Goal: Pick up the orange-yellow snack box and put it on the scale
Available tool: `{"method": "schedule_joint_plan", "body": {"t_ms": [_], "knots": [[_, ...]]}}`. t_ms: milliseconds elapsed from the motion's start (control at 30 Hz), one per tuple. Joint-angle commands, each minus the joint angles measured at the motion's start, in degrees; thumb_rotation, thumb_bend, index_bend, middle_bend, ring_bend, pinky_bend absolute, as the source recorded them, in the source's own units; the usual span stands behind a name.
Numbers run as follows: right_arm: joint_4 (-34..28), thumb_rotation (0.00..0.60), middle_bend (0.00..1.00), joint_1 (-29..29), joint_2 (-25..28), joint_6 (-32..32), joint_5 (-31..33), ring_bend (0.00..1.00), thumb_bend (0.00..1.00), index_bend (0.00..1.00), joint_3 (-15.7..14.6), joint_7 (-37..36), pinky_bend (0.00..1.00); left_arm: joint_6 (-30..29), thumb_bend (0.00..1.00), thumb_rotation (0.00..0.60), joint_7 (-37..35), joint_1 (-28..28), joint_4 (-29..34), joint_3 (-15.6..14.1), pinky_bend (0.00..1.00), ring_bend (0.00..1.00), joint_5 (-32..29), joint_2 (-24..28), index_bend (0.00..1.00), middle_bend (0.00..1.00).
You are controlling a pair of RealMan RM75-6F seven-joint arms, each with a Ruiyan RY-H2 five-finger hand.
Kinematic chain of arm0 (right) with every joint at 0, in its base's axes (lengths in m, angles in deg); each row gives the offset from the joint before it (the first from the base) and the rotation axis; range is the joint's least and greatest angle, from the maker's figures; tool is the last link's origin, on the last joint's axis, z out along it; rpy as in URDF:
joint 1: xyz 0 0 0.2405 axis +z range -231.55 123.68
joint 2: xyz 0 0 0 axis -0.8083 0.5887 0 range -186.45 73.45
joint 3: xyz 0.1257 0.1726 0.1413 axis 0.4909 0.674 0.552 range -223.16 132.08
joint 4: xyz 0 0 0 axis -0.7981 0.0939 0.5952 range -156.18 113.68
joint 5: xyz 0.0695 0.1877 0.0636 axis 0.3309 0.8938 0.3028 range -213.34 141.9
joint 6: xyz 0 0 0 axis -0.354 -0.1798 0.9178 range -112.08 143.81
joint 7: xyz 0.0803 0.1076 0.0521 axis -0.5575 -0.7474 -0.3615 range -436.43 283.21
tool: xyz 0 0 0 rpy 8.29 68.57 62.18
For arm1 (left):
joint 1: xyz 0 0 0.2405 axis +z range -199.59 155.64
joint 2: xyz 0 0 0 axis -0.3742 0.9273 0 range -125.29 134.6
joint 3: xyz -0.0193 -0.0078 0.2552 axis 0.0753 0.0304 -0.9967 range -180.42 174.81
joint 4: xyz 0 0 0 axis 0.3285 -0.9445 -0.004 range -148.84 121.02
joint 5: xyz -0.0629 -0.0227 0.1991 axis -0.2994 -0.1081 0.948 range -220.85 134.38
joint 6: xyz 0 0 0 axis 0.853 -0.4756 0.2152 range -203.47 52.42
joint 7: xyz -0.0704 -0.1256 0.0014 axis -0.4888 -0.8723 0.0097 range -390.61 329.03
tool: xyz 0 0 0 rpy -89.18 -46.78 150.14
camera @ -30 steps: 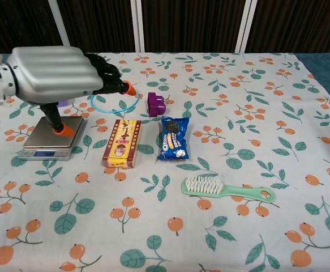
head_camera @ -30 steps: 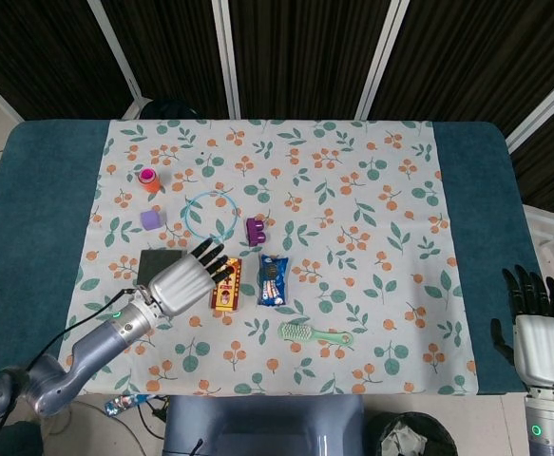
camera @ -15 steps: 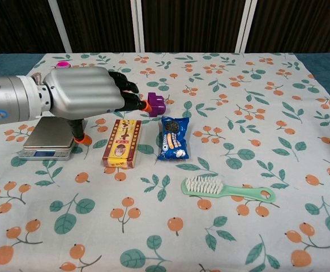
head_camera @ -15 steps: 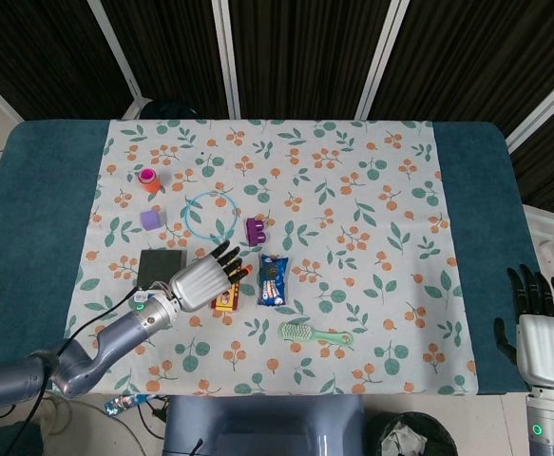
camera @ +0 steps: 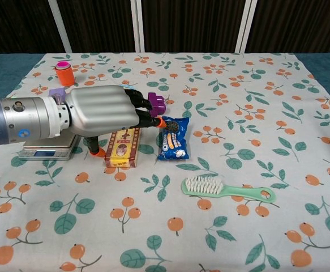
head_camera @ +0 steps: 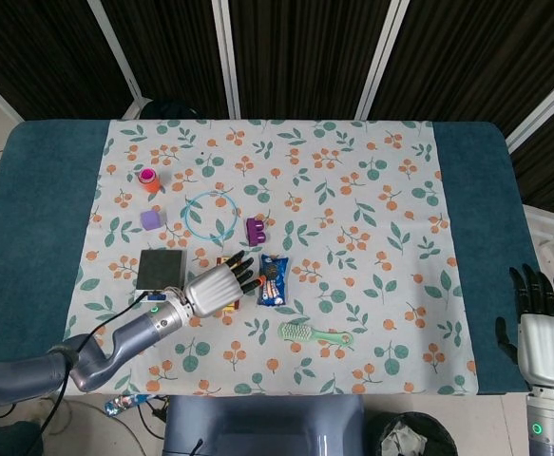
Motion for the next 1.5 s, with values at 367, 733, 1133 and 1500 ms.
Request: {"method": "schedule_joint_plan", "body": {"t_ms": [367, 733, 1133, 1500], "knots": [[-0.42, 0.6, 0.07, 0.02, 0.26, -0.42, 0.1, 0.06, 0.51, 0.03, -0.09, -1.08, 0.03, -1.57, 0.05, 0.6, -3.48, -0.4, -5.05, -1.93, 0.15, 0.11, 2.41, -3.07, 0.11, 0.3], [-0.34, 0.6, 0.07, 0.06, 0.29, -0.48, 0.19, 0.06, 0.51, 0.03, -0.04, -1.24, 0.03, -3.07, 0.22, 0.6, -3.26, -0.15, -7.09, -2.41, 0.18, 0.19, 3.13, -3.94, 0.16, 0.56], [-0.32, 0.6, 0.07, 0.18, 0.1, -0.71, 0.05, 0.06, 0.51, 0.03, -0.23, -0.92, 0.03, -3.47, 0.31, 0.6, 3.76, 0.36, -0.81, 1.35, 0.18, 0.21, -1.61, 1.01, 0.18, 0.61], [-0.3, 0.6, 0.07, 0.33, -0.03, -1.13, 0.1, 0.06, 0.51, 0.03, -0.39, -0.87, 0.03, -3.22, 0.39, 0.6, 23.73, 2.14, 14.34, 7.46, 0.19, 0.24, -23.4, 9.23, 0.23, 0.66]]}}
